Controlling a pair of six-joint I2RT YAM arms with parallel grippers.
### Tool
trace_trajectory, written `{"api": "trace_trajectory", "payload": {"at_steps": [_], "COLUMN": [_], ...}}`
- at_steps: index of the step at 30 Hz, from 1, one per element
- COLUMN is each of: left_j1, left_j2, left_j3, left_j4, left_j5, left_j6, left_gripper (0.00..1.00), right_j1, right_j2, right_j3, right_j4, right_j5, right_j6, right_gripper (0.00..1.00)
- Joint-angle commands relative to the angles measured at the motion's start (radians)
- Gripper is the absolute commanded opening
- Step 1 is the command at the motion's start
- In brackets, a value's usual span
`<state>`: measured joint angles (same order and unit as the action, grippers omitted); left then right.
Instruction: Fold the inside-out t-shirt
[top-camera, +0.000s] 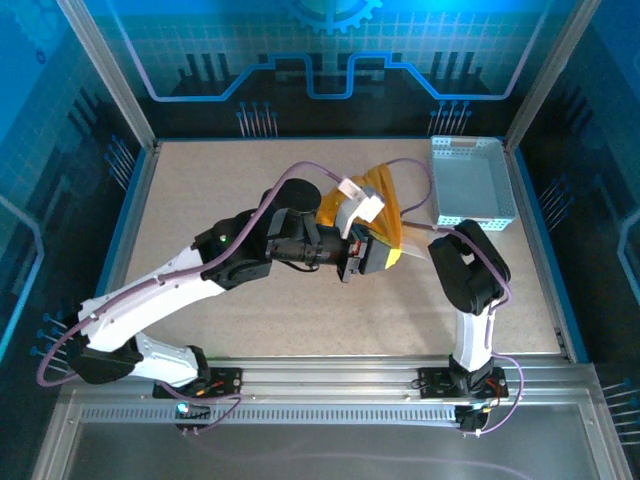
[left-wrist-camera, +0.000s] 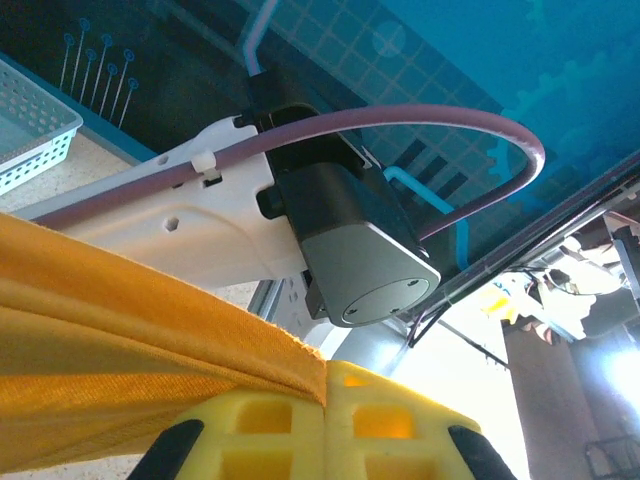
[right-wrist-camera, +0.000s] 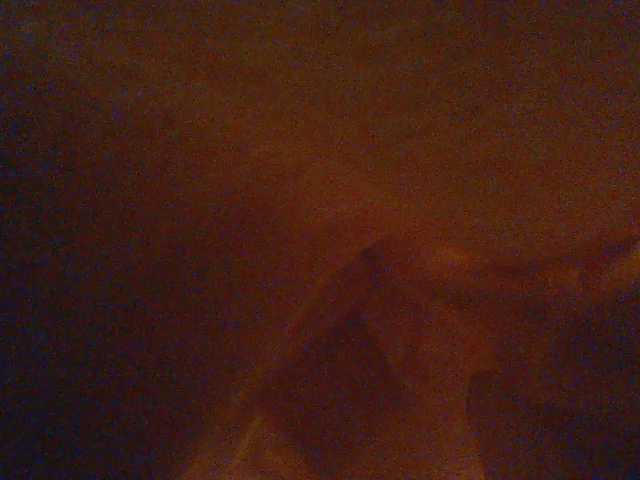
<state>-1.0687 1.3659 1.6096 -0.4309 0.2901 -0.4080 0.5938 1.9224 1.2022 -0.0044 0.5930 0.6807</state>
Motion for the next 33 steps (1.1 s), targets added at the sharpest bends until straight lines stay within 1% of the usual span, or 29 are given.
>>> {"api": "trace_trajectory", "payload": {"at_steps": [1, 4, 7, 9, 11, 12, 16, 17, 20, 23, 25, 28, 31, 33], "left_j1": [-0.047, -0.053, -0.061, -0.07, -0.071, -0.07, -0.067, -0.068, -0.039, 0.056, 0.154, 0.313, 0.445, 0.516], "left_j2": [-0.06, -0.062, -0.047, -0.034, -0.03, -0.032, -0.057, -0.065, -0.082, -0.077, -0.063, -0.012, 0.052, 0.09], "left_j3": [0.056, 0.05, 0.05, 0.057, 0.066, 0.071, 0.081, 0.079, 0.081, 0.099, 0.107, 0.124, 0.132, 0.114], "left_j4": [0.081, 0.103, 0.135, 0.142, 0.127, 0.11, 0.038, 0.03, 0.008, -0.053, -0.098, -0.145, -0.17, -0.163], "left_j5": [0.067, 0.067, 0.071, 0.07, 0.056, 0.031, -0.124, -0.148, -0.254, -0.349, -0.38, -0.351, -0.333, -0.334], "left_j6": [0.041, 0.031, 0.014, 0.014, 0.017, 0.027, 0.078, 0.091, 0.098, 0.071, 0.063, 0.049, 0.04, 0.027], "left_gripper": [0.0, 0.0, 0.0, 0.0, 0.0, 0.0, 0.0, 0.0, 0.0, 0.0, 0.0, 0.0, 0.0, 0.0], "right_j1": [-0.027, -0.03, -0.019, -0.033, -0.063, -0.069, -0.056, -0.057, -0.064, -0.055, -0.029, 0.02, 0.064, 0.093], "right_j2": [0.019, 0.086, 0.149, 0.202, 0.261, 0.286, 0.359, 0.371, 0.378, 0.341, 0.272, 0.144, 0.025, -0.035], "right_j3": [0.072, 0.168, 0.247, 0.322, 0.384, 0.411, 0.514, 0.531, 0.517, 0.448, 0.354, 0.169, -0.006, -0.109], "right_j4": [-0.098, -0.221, -0.306, -0.403, -0.462, -0.485, -0.593, -0.608, -0.594, -0.558, -0.497, -0.37, -0.283, -0.239], "right_j5": [-0.045, -0.093, -0.107, -0.127, -0.208, -0.227, -0.214, -0.224, -0.272, -0.264, -0.239, -0.197, -0.16, -0.139], "right_j6": [0.013, 0.066, 0.117, 0.18, 0.22, 0.223, 0.17, 0.165, 0.163, 0.147, 0.128, 0.105, 0.105, 0.116], "right_gripper": [0.75, 0.77, 0.81, 0.86, 0.85, 0.85, 0.85, 0.85, 0.81, 0.73, 0.7, 0.71, 0.72, 0.72]}}
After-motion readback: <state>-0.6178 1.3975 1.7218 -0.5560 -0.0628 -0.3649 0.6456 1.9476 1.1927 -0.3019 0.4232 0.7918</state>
